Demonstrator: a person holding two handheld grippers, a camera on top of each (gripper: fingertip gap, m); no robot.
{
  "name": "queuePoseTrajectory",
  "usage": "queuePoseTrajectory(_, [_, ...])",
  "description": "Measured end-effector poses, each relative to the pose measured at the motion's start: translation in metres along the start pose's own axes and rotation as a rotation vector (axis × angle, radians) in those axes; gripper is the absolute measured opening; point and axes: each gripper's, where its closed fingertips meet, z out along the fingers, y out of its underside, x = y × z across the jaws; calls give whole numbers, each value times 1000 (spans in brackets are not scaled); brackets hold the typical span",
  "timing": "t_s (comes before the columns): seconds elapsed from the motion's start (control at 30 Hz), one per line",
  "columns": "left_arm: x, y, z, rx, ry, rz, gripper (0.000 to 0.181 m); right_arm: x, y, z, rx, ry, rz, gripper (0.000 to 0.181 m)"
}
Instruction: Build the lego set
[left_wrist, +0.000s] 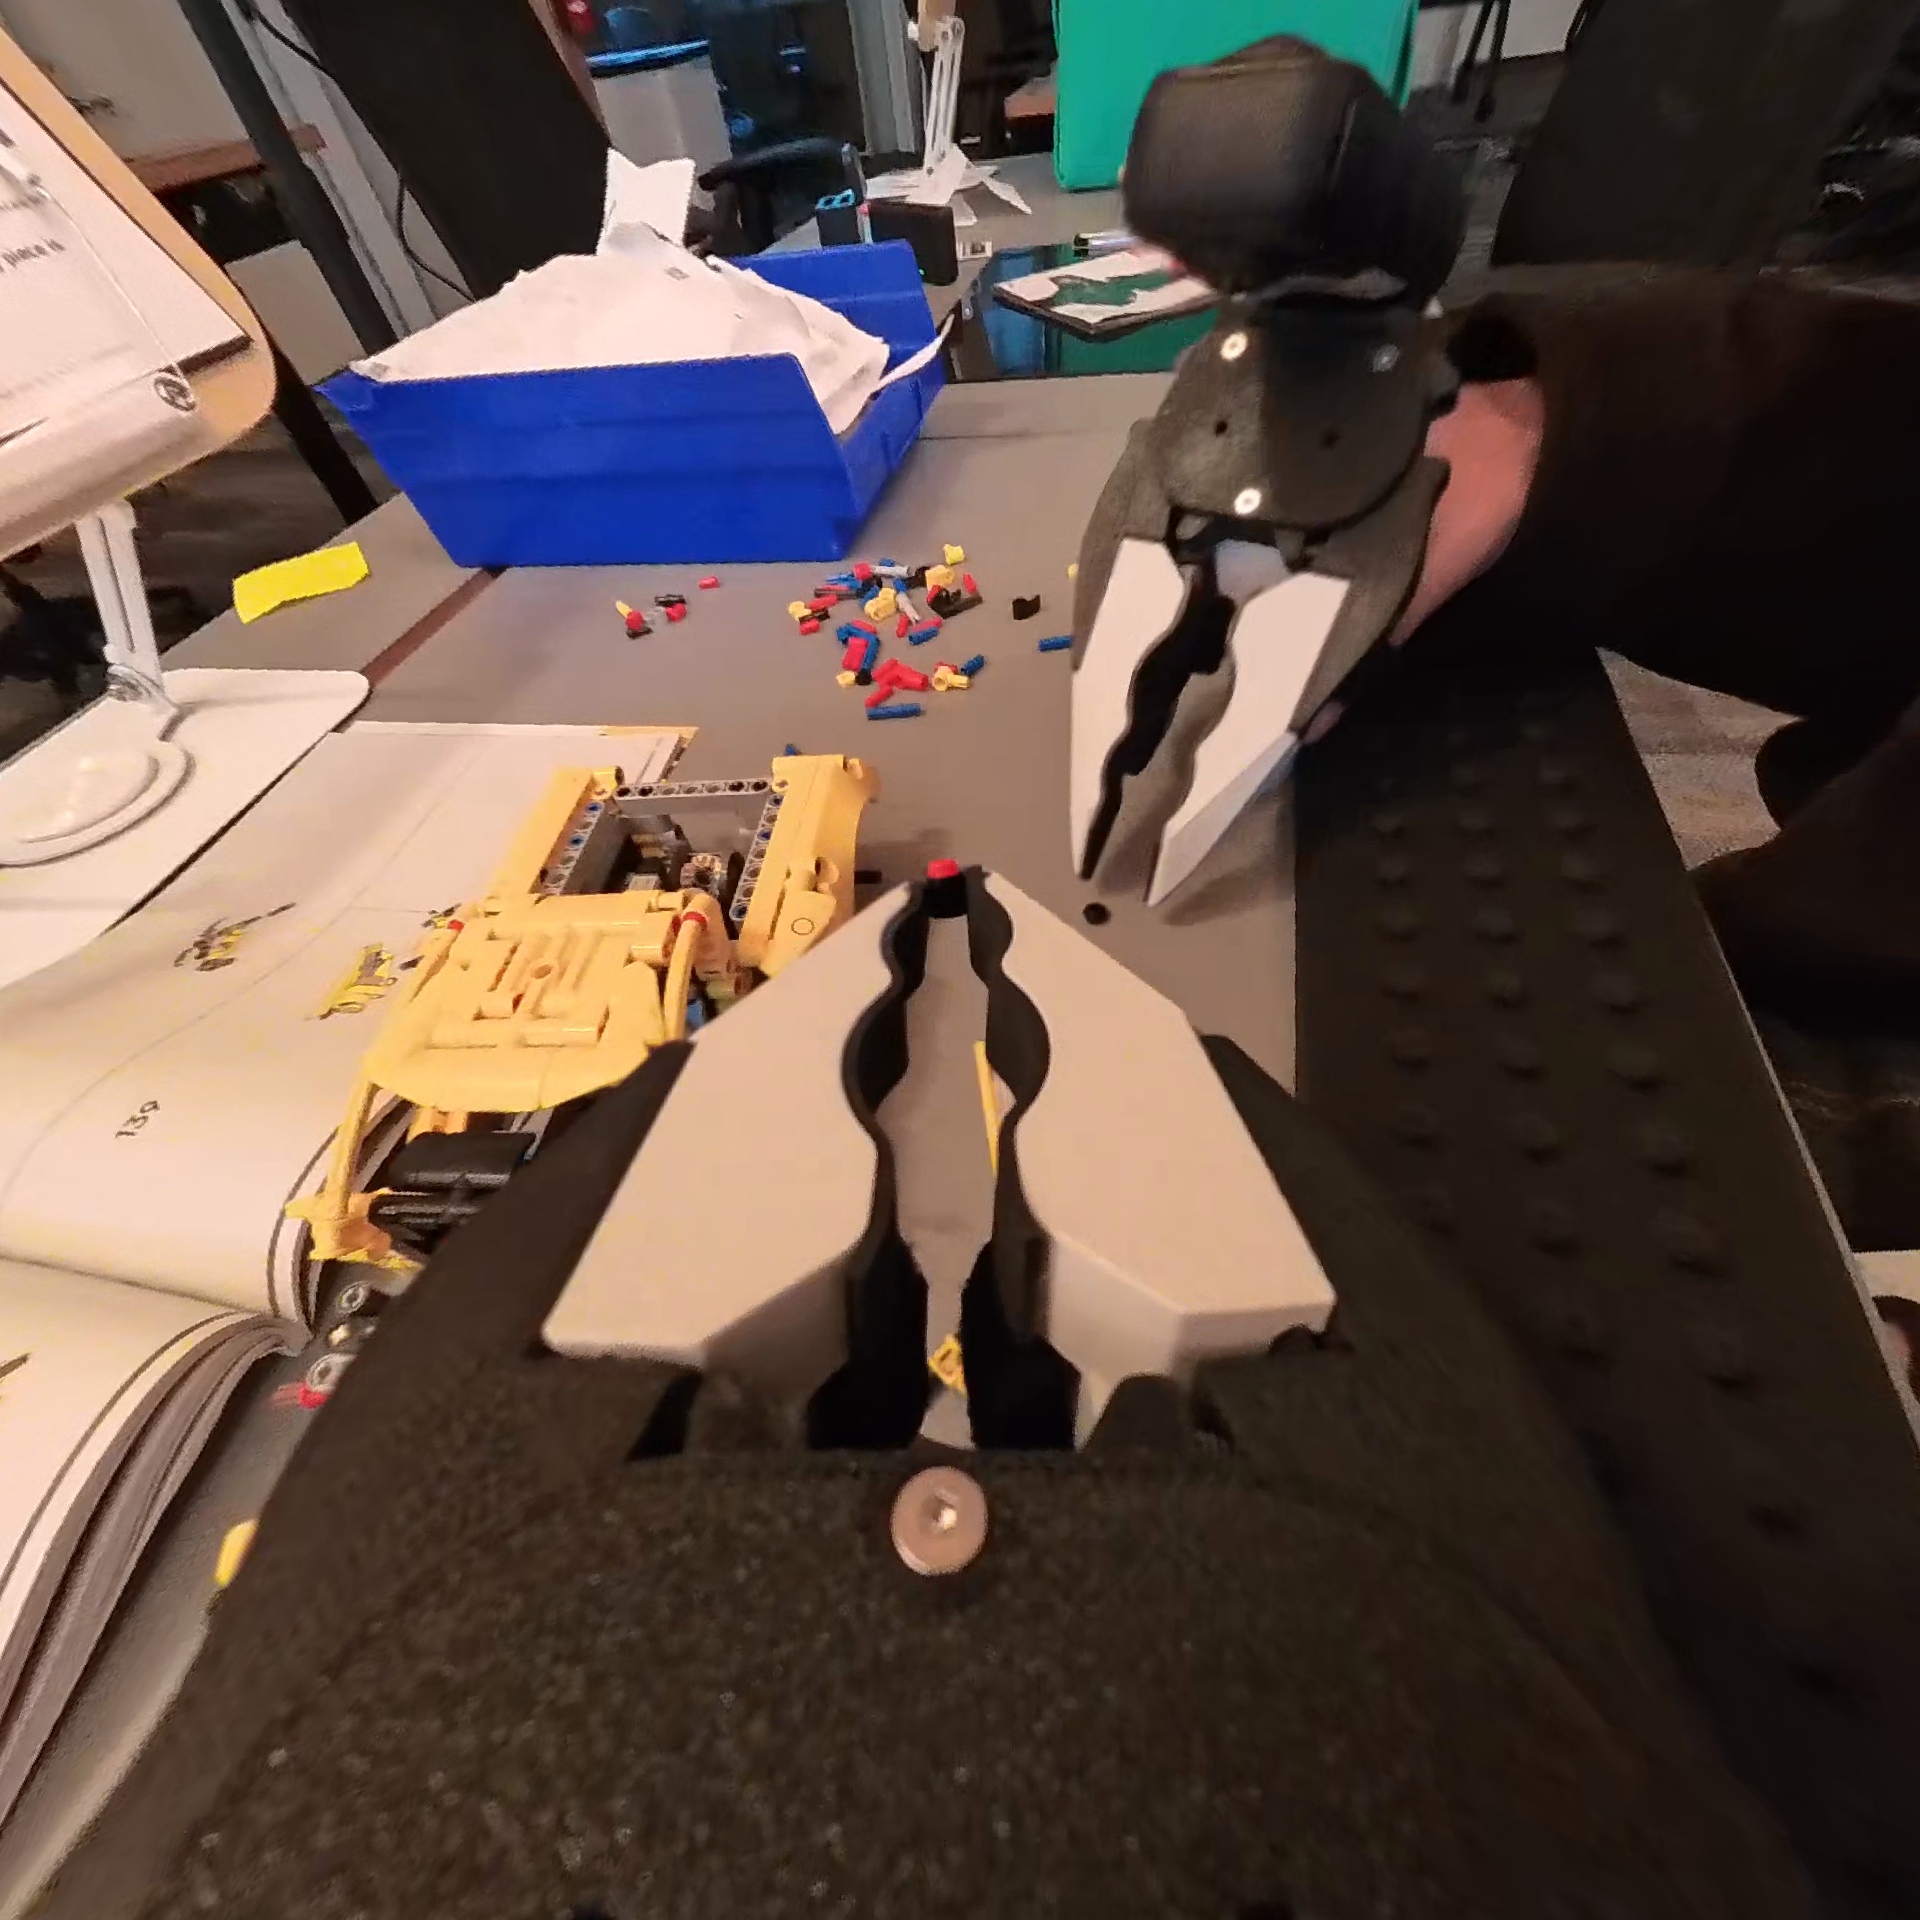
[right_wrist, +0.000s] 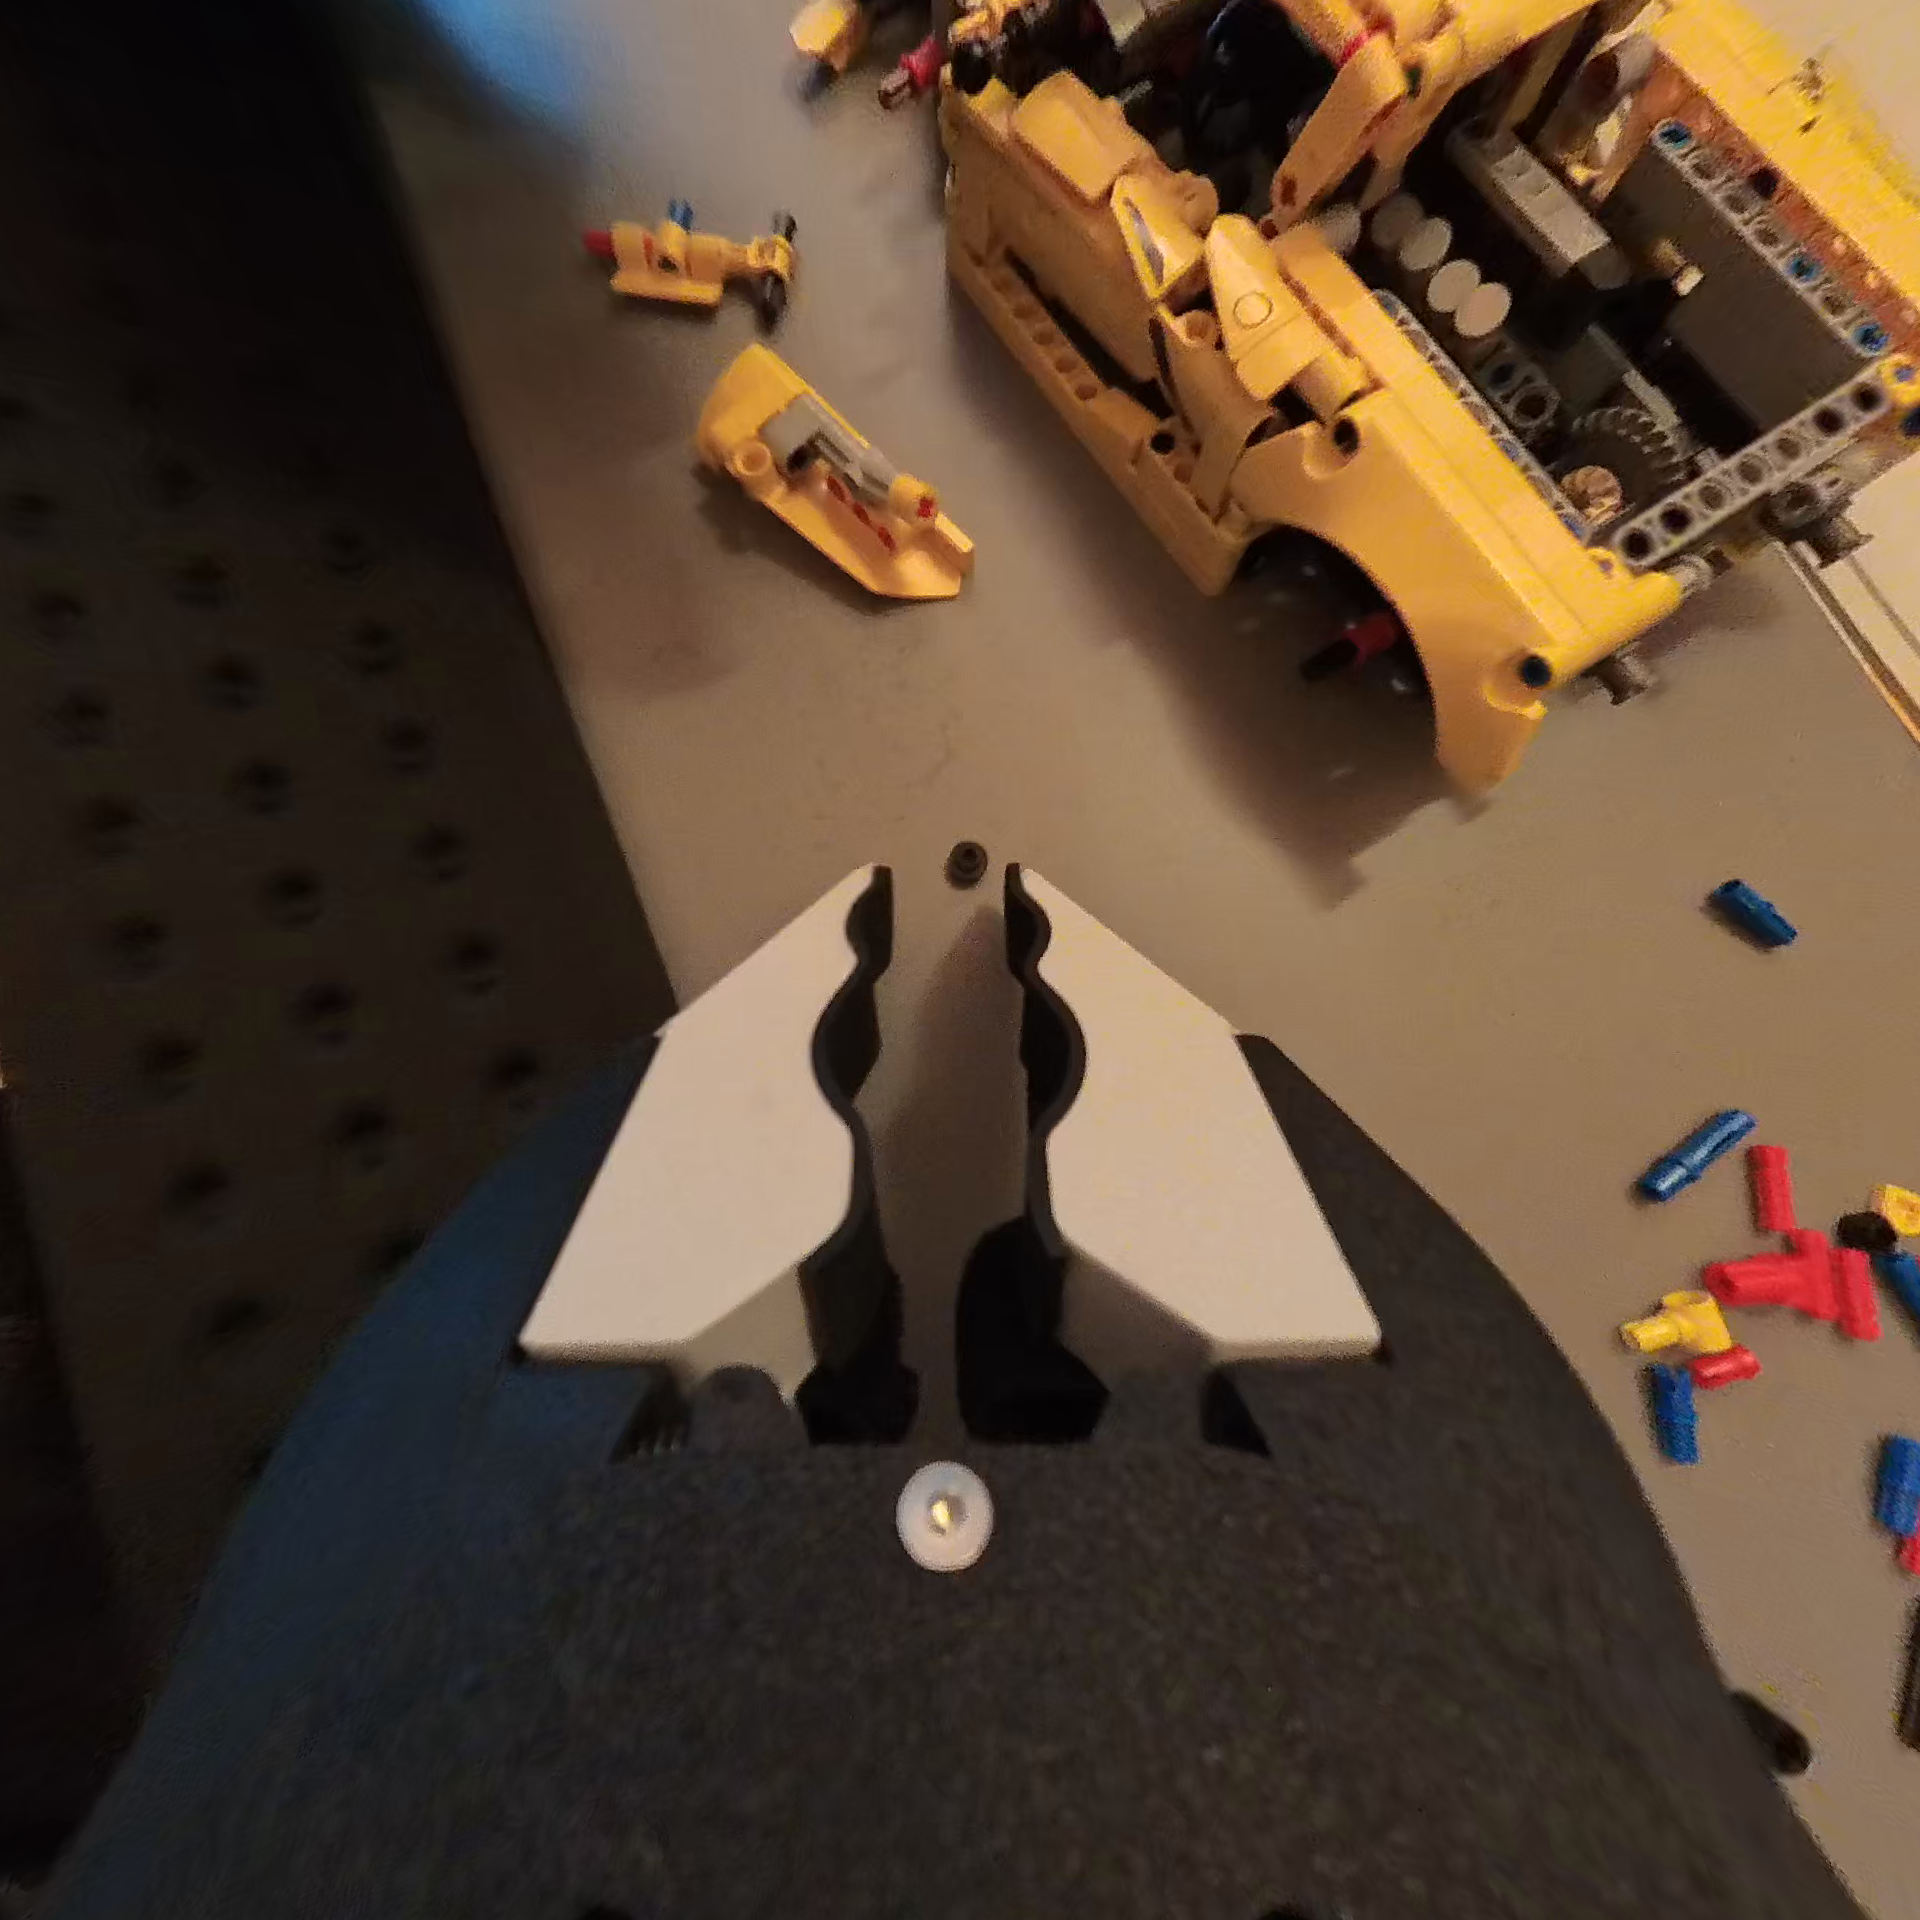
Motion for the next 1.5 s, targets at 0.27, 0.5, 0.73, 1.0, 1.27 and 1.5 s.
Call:
queuePoseTrajectory(0.27, [23,14,8,-75,112,20,7,4,3,7,-19,16,-30,13])
queuePoseTrajectory(0.5, [60,57,19,-288,261,91,7,5,1,9,2,39,-46,7])
queuePoseTrajectory(0.73, [47,30,20,-148,180,61,7,-24,-75,-23,439,-305,264,6])
queuePoseTrajectory(1.0, [31,-5,7,22,126,8,7,-34,-112,-31,618,-426,371,5])
queuePoseTrajectory(1.27, [27,7,12,-49,89,37,6,-28,-105,-20,542,-234,222,5])
queuePoseTrajectory(1.5, [29,11,13,-78,61,120,6,-28,-102,-16,512,-171,151,5])
